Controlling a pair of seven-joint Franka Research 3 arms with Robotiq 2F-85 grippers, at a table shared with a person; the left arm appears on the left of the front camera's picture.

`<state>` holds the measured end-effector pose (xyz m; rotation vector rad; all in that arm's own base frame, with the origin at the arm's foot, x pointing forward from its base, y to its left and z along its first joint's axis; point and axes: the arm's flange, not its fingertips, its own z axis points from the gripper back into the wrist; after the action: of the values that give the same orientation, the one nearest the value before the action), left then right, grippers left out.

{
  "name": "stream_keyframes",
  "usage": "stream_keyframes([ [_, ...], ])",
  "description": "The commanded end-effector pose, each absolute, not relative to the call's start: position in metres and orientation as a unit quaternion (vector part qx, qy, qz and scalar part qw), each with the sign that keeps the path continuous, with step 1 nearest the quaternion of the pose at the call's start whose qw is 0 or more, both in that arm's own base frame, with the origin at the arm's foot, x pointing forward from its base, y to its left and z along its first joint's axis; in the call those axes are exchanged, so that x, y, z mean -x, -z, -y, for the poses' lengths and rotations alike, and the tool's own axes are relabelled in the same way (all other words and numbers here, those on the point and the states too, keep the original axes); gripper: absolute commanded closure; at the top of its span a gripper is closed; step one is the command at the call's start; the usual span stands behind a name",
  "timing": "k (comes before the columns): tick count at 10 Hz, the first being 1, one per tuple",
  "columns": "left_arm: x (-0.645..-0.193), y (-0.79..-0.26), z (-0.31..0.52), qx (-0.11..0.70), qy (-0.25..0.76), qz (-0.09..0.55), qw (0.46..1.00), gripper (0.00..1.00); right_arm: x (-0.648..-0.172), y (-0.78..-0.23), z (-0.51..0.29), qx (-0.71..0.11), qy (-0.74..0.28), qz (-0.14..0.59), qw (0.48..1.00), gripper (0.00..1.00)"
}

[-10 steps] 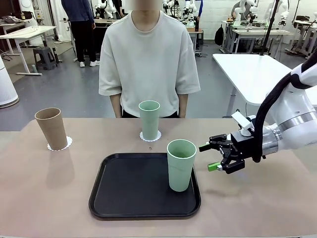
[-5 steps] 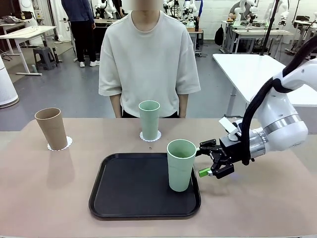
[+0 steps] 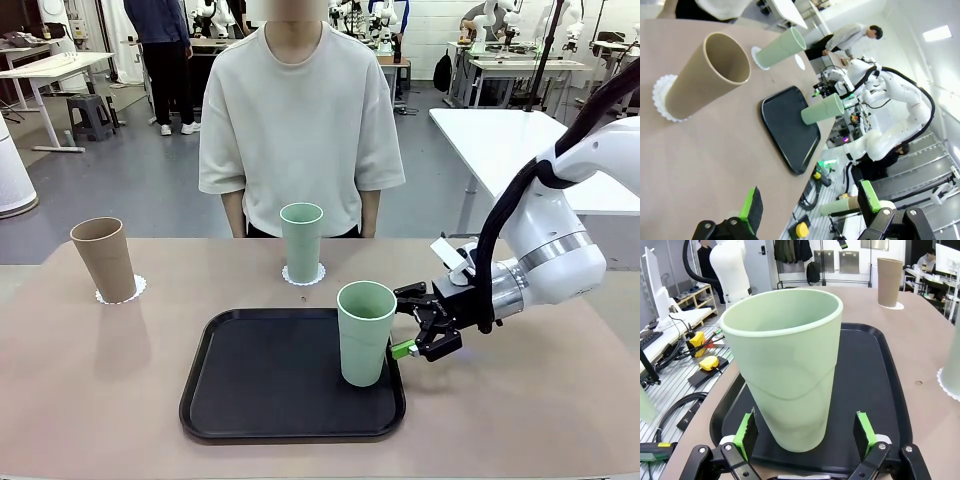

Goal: Place coasters on the table and set cups on them.
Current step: Take one Reusable plastic cup from the Flat Tray and place it on a coaster set by the human.

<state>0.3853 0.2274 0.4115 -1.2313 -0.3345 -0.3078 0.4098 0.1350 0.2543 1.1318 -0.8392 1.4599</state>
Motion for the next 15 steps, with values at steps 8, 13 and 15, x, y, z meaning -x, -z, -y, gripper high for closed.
stream_keyframes([
  [8, -0.385, -0.413, -0.23, 0.571, 0.145, 0.154, 0.793, 0.0, -0.408, -0.24, -0.158, -0.492, -0.607, 0.34, 0.523, 0.0],
  [13, -0.385, -0.413, -0.23, 0.571, 0.145, 0.154, 0.793, 0.0, -0.409, -0.236, -0.171, -0.516, -0.601, 0.343, 0.505, 0.0],
  [15, -0.385, -0.413, -0.23, 0.571, 0.145, 0.154, 0.793, 0.0, -0.409, -0.234, -0.176, -0.524, -0.6, 0.339, 0.5, 0.0],
])
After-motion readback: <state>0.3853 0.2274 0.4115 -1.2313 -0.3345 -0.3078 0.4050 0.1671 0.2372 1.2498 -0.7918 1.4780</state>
